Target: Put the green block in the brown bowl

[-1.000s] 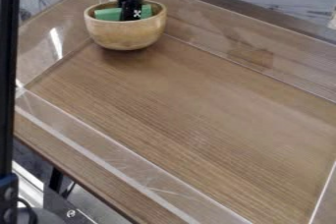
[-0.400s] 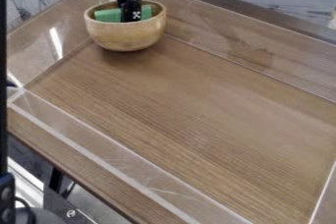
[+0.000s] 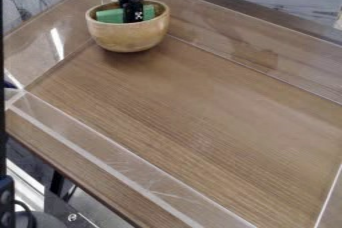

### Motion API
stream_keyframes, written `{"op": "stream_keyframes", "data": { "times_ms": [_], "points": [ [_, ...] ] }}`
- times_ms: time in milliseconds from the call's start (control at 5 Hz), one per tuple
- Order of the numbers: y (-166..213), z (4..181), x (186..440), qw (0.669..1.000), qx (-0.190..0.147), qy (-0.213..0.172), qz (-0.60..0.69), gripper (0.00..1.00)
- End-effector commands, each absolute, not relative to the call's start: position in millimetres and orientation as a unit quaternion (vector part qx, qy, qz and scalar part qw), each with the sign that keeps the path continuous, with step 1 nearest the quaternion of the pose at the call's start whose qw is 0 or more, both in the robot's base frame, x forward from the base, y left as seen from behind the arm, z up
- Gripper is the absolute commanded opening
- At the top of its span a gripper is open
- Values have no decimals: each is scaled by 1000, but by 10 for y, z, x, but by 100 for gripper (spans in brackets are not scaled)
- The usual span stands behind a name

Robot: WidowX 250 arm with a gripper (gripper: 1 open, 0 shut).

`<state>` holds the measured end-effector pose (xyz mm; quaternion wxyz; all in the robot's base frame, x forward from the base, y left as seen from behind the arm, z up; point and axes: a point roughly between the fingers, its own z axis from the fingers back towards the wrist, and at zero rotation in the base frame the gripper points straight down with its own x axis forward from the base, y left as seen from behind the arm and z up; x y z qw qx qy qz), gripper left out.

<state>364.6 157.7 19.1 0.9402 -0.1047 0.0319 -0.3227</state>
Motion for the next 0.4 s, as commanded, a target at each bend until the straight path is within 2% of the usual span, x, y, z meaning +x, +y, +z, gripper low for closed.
{"op": "stream_keyframes", "data": {
  "times_ms": [0, 200],
  "points": [
    [1513, 9, 3659, 936, -112, 30, -332, 0],
    [1568, 9, 3614, 936, -109, 33, -333, 0]
  ]
}}
